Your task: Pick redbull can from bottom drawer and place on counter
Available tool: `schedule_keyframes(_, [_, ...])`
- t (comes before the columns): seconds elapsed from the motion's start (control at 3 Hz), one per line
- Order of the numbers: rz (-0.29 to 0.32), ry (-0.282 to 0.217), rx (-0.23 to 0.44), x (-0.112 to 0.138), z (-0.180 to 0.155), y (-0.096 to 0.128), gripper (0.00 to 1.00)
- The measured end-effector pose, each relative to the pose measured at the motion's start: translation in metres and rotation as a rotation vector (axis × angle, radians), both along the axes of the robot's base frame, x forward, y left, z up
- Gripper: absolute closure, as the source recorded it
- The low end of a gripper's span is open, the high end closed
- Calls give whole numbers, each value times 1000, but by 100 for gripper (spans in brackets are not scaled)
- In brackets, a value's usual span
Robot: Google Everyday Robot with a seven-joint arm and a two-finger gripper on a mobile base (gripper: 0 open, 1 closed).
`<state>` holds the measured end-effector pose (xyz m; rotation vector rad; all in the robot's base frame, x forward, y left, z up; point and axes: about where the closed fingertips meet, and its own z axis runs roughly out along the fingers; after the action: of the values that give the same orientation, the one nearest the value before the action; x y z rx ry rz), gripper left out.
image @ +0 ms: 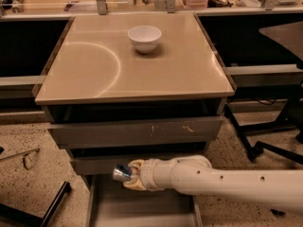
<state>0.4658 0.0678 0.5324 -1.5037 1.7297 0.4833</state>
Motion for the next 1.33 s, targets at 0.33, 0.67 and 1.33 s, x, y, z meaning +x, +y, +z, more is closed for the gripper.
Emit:
schedule_keyframes(0.33, [-47,-115,-48,38,81,-11,100])
schedule_keyframes(0.67, [-50,-152,-63,44,100,-12,100])
schedule_keyframes(1.33, [-71,-187,-79,51,122,-20,100])
